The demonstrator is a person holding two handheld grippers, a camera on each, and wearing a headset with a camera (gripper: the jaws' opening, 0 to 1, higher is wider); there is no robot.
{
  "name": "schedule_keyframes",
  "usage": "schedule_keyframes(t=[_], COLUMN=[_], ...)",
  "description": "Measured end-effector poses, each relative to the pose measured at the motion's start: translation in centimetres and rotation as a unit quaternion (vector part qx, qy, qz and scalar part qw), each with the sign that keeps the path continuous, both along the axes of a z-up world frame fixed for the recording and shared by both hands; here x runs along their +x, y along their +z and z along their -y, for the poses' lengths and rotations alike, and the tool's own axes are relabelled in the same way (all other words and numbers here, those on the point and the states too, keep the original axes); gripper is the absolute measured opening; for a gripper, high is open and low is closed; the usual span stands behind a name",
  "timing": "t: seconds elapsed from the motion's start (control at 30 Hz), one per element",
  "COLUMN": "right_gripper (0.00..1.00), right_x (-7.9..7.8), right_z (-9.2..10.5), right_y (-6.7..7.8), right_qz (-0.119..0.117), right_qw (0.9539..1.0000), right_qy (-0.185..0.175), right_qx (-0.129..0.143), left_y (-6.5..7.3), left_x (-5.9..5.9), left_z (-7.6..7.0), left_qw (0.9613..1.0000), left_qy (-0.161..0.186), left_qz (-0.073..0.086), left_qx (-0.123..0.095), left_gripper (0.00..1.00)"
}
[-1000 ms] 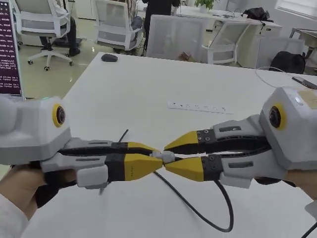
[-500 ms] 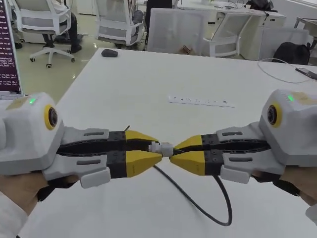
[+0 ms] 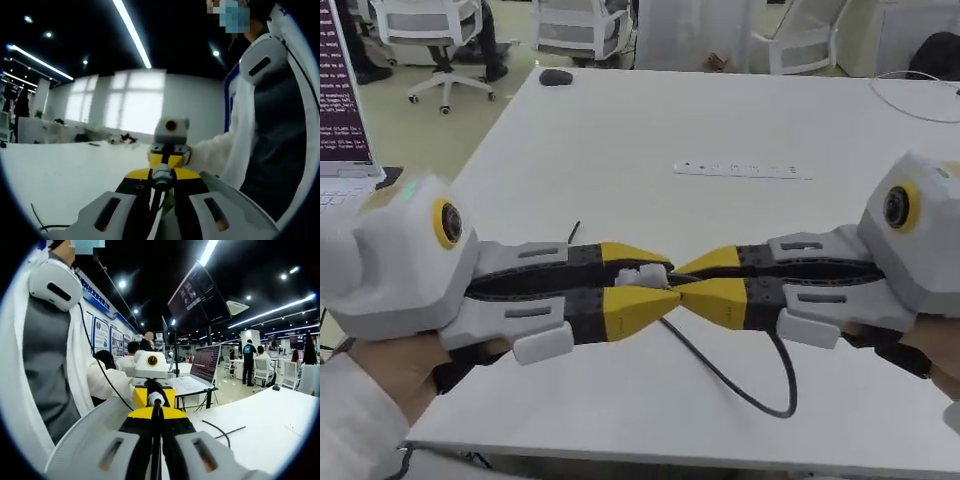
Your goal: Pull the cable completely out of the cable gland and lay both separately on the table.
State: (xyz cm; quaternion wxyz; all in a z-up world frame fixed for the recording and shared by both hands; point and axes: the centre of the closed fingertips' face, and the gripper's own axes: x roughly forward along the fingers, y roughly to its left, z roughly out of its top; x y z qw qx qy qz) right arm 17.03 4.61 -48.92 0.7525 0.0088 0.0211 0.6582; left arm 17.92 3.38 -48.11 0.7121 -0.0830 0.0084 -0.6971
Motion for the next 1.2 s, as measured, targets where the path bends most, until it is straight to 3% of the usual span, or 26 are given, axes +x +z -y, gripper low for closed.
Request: schedule_keyframes(t=[0.1,0.2,0.23,0.27,0.3,0.33,0.4,0.47,0.57,0.67,0.83,0.93,1.07,1.2], right_gripper=[0.03,0.03,0.03,0.03,0.03,0.03,0.03,0.03,0.03,0.03,0.03,0.03,0.03,0.03], right_x=[0.2,0.4,0.5,0.6,0.6,0.7,0.7,0.5,0.3,0.8,1.5,2.0,2.7,3.4], right_z=[-0.1,0.0,0.1,0.2,0.4,0.5,0.7,0.9,1.2,1.8,2.9,3.7,5.1,6.2], right_y=[0.1,-0.1,-0.3,-0.6,-0.9,-1.5,-2.9,-3.6,-4.1,-4.6,-4.5,-5.3,-6.0,-7.1], right_qz=[-0.001,-0.004,-0.009,-0.012,-0.012,-0.003,0.011,0.012,0.015,0.030,0.032,0.040,0.040,0.034], right_qw=[0.9998,0.9995,0.9994,0.9993,0.9992,0.9990,0.9987,0.9989,0.9995,0.9989,0.9990,0.9980,0.9971,0.9962], right_qy=[-0.015,-0.029,-0.031,-0.035,-0.038,-0.044,-0.045,-0.039,-0.026,-0.026,-0.027,-0.027,-0.037,-0.049], right_qx=[0.010,0.010,0.010,0.008,0.006,-0.002,-0.021,-0.021,-0.012,-0.025,-0.018,-0.040,-0.054,-0.065], left_y=[-0.1,-0.4,-0.6,-1.0,-1.4,-2.1,-3.5,-3.8,-4.0,-4.5,-3.9,-4.1,-4.1,-4.2], left_x=[0.4,0.7,0.8,0.8,0.8,1.1,1.1,0.7,0.4,0.9,1.3,1.6,1.9,2.2], left_z=[-0.3,-0.4,-0.3,-0.2,-0.1,0.0,0.0,0.2,0.4,0.2,-0.3,-0.4,-0.5,-0.7], left_qw=[0.9998,0.9998,0.9996,0.9973,0.9954,0.9945,0.9934,0.9934,0.9930,0.9905,0.9915,0.9905,0.9900,0.9892], left_qy=[0.007,0.008,0.005,-0.002,-0.006,-0.004,0.008,0.012,0.018,0.034,0.051,0.058,0.065,0.073], left_qz=[-0.015,-0.016,-0.029,-0.074,-0.095,-0.100,-0.084,-0.067,-0.019,-0.030,-0.017,-0.016,-0.028,-0.052], left_qx=[-0.005,-0.004,0.000,0.007,0.014,0.031,0.078,0.092,0.115,0.130,0.119,0.124,0.122,0.116], left_gripper=[0.17,0.17,0.17,0.17,0.17,0.17,0.17,0.17,0.17,0.16,0.16,0.16,0.16,0.16])
